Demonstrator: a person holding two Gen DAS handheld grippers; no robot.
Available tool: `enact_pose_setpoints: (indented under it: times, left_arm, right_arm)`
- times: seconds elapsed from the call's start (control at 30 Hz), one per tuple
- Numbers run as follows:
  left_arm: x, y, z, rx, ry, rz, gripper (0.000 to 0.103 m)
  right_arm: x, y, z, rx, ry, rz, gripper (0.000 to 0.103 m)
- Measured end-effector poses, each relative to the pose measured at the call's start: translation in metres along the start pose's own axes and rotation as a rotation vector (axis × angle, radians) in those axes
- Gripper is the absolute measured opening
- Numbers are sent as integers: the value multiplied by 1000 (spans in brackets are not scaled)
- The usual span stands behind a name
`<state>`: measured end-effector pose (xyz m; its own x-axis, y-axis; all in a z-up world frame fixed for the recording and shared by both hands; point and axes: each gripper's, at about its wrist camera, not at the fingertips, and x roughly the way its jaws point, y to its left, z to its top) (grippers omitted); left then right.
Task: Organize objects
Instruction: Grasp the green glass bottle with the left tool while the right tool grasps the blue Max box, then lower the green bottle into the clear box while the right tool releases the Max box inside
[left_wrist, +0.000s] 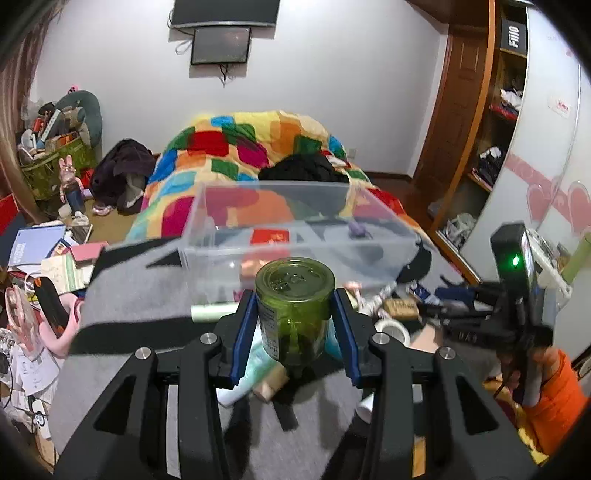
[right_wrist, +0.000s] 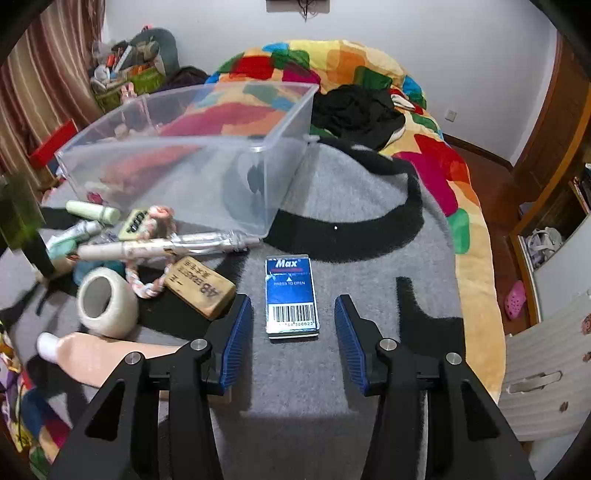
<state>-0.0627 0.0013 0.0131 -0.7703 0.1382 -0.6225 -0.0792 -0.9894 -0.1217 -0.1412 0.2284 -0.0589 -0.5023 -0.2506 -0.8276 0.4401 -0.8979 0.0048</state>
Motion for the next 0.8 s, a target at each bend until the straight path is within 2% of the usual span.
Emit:
enact_pose_setpoints:
  times: [0.07,0.1,0.27,0.43,0.67,0.8]
  left_arm:
    - [-2,2,6,-4,-17,3,41]
    - [-2,3,10,-7,-25,3,41]
    - [-4,7,25,-17,-59,13,41]
    - [-8,10,43,-13,-103,34,41]
    - [-5,17,70,1,-153,104,41]
    - [9,27,81,7,-155,162,41]
  right_arm:
    - [-1,-2,1,4,0,10,27]
    - [-2,-3,1,8,-2,5,25]
    - [-14,-10,4,41,-37,2,25]
    - [-44,-13,20,77,-125,19,25]
    - [-74,1,52,61,-234,54,25]
    - [-72,14,72,42,-253,80,25]
